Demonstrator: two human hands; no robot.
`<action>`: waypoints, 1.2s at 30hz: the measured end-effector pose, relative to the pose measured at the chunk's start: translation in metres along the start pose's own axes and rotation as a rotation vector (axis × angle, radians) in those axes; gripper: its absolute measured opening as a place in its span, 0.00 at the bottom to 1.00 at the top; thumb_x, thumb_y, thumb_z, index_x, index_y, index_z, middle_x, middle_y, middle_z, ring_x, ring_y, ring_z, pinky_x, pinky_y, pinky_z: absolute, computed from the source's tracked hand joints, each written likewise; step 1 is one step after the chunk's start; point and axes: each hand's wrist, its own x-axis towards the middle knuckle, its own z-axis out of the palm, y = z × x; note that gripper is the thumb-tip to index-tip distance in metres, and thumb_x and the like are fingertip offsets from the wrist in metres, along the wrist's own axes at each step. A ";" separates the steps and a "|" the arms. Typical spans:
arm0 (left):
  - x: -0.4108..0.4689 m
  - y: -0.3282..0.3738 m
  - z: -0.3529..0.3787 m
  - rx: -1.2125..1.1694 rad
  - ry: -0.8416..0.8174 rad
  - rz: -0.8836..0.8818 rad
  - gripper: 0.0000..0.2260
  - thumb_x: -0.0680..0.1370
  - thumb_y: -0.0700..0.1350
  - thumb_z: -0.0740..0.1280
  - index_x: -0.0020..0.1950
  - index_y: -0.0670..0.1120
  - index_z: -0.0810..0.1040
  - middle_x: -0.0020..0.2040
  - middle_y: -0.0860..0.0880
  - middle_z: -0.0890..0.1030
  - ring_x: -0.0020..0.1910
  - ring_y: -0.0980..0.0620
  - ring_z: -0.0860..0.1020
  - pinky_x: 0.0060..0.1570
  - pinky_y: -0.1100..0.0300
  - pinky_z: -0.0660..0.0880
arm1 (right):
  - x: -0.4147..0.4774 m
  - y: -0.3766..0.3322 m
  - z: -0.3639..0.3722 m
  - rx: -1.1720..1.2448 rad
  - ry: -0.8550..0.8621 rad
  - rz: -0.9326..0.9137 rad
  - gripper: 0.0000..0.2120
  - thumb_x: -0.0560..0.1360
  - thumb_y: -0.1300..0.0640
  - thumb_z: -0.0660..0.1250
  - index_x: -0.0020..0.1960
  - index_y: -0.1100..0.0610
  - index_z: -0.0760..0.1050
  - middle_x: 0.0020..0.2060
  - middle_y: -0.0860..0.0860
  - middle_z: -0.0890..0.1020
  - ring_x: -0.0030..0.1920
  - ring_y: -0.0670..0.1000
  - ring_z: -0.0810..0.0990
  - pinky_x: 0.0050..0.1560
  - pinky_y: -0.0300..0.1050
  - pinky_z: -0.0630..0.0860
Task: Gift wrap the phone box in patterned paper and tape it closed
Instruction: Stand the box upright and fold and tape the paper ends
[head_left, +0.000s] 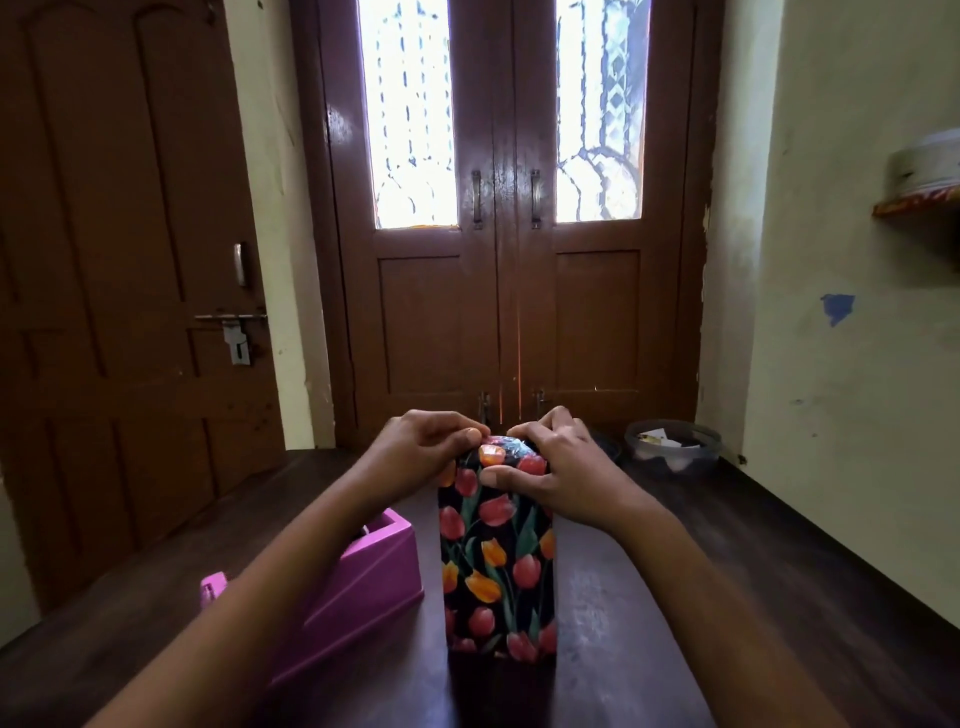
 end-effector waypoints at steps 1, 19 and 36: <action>-0.001 -0.001 0.003 0.066 0.032 0.039 0.10 0.79 0.48 0.62 0.57 0.51 0.79 0.51 0.52 0.81 0.47 0.59 0.80 0.44 0.64 0.78 | 0.000 0.000 0.000 -0.040 0.016 -0.004 0.35 0.69 0.33 0.64 0.69 0.52 0.66 0.55 0.48 0.64 0.58 0.46 0.63 0.57 0.42 0.70; -0.014 0.016 -0.005 -0.212 -0.236 -0.613 0.28 0.76 0.64 0.57 0.58 0.41 0.76 0.49 0.40 0.82 0.46 0.46 0.82 0.40 0.59 0.80 | -0.030 -0.006 -0.002 0.663 -0.192 0.488 0.38 0.73 0.30 0.51 0.72 0.56 0.61 0.69 0.56 0.69 0.68 0.57 0.66 0.64 0.55 0.64; -0.082 -0.044 0.063 -0.596 -0.093 -0.347 0.29 0.63 0.33 0.70 0.62 0.43 0.67 0.63 0.44 0.73 0.61 0.46 0.75 0.59 0.51 0.75 | -0.075 0.042 0.079 0.439 -0.120 0.079 0.31 0.69 0.65 0.70 0.69 0.55 0.65 0.67 0.47 0.66 0.67 0.46 0.66 0.64 0.33 0.64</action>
